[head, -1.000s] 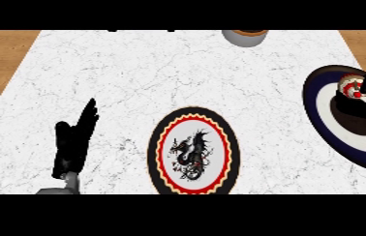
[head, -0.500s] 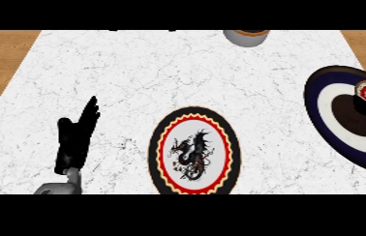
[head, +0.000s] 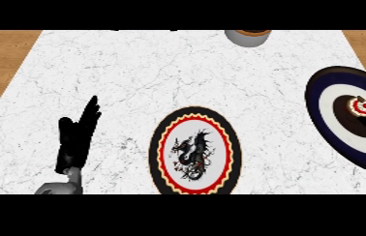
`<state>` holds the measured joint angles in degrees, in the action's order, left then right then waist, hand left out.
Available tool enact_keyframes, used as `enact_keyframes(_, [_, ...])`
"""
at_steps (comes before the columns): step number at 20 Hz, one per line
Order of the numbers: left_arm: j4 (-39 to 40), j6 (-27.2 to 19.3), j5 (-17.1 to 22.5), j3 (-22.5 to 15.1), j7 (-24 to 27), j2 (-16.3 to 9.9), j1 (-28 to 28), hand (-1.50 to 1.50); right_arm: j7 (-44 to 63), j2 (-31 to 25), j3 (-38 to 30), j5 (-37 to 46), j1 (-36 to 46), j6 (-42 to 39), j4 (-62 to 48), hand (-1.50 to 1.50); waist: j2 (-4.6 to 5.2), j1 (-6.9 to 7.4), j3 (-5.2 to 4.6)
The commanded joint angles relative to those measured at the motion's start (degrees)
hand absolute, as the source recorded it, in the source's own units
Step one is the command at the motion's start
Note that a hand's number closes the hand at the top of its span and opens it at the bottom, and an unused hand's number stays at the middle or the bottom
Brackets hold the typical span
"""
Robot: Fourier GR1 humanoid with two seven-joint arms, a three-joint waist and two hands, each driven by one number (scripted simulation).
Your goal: Pick the cupcake from the plate and place it in the plate
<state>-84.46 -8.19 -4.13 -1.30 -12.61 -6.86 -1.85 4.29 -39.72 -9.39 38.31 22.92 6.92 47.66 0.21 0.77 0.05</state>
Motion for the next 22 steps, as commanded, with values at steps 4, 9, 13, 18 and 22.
enact_keyframes(4, [2.7,0.5,0.6,2.2,0.9,-0.7,-1.8,0.00,-12.5,0.2,-2.6,-5.6,3.0,-4.5,-1.6,-1.50,-0.19,-0.71,-0.05])
enact_keyframes(9, [1.0,-0.5,-0.3,0.8,1.3,0.3,1.8,0.00,-25.7,4.7,-13.7,-20.5,1.7,-3.3,1.3,-1.50,-0.70,-2.22,0.07])
enact_keyframes(13, [-0.5,0.2,0.3,0.9,0.0,0.1,1.1,0.00,-29.3,2.8,-20.5,-29.1,0.4,-10.1,-0.8,-1.50,-0.36,-1.46,0.02])
enact_keyframes(18, [-0.4,0.7,-0.1,0.8,-0.1,0.0,0.6,0.00,-32.4,-2.2,-23.4,-33.7,-1.4,-19.9,-5.5,-1.50,-0.15,-0.66,-0.02])
enact_keyframes(22, [0.4,2.4,1.7,3.0,-0.9,-0.8,-1.7,0.00,-37.0,1.6,-21.5,-33.1,-2.7,-17.7,-6.4,-1.50,-0.13,-0.50,-0.02])
